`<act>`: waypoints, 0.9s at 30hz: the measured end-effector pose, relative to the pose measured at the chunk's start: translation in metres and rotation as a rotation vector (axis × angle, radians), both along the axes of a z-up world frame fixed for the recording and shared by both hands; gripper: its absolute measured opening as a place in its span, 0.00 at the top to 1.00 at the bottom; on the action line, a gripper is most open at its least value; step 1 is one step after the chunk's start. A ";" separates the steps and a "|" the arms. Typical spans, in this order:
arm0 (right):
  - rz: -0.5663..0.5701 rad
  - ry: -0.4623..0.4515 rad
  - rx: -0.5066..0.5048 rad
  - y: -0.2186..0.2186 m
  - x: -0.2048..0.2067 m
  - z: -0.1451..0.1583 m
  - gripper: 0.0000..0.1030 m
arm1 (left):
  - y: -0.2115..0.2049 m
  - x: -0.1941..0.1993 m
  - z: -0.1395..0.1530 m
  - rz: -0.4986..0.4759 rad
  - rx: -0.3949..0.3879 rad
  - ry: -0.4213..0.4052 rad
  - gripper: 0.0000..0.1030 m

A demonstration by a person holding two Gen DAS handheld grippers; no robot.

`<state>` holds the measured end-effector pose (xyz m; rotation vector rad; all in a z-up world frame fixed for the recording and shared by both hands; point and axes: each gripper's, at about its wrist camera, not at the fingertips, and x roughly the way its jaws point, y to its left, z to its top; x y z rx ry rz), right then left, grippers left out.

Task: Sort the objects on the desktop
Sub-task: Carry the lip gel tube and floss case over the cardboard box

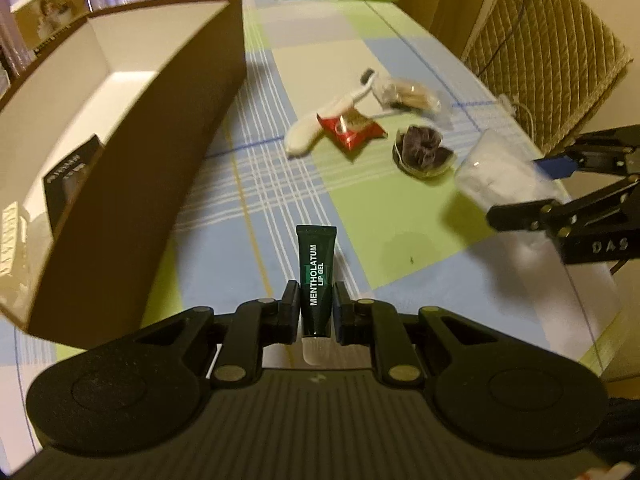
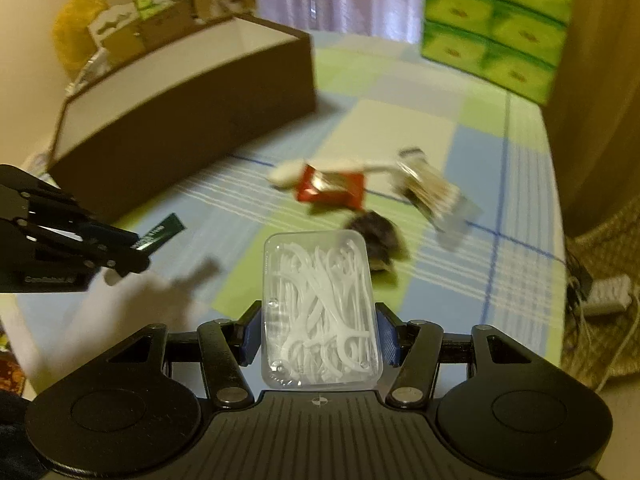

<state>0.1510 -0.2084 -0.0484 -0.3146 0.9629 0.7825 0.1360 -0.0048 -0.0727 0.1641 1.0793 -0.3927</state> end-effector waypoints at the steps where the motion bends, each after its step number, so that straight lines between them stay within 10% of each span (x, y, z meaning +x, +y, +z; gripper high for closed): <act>1: 0.010 -0.004 0.006 0.004 -0.002 0.003 0.48 | 0.002 -0.001 0.004 0.005 -0.005 -0.006 0.87; 27: 0.193 -0.074 0.107 0.094 -0.033 0.049 0.48 | 0.074 -0.020 0.078 0.118 -0.110 -0.161 0.87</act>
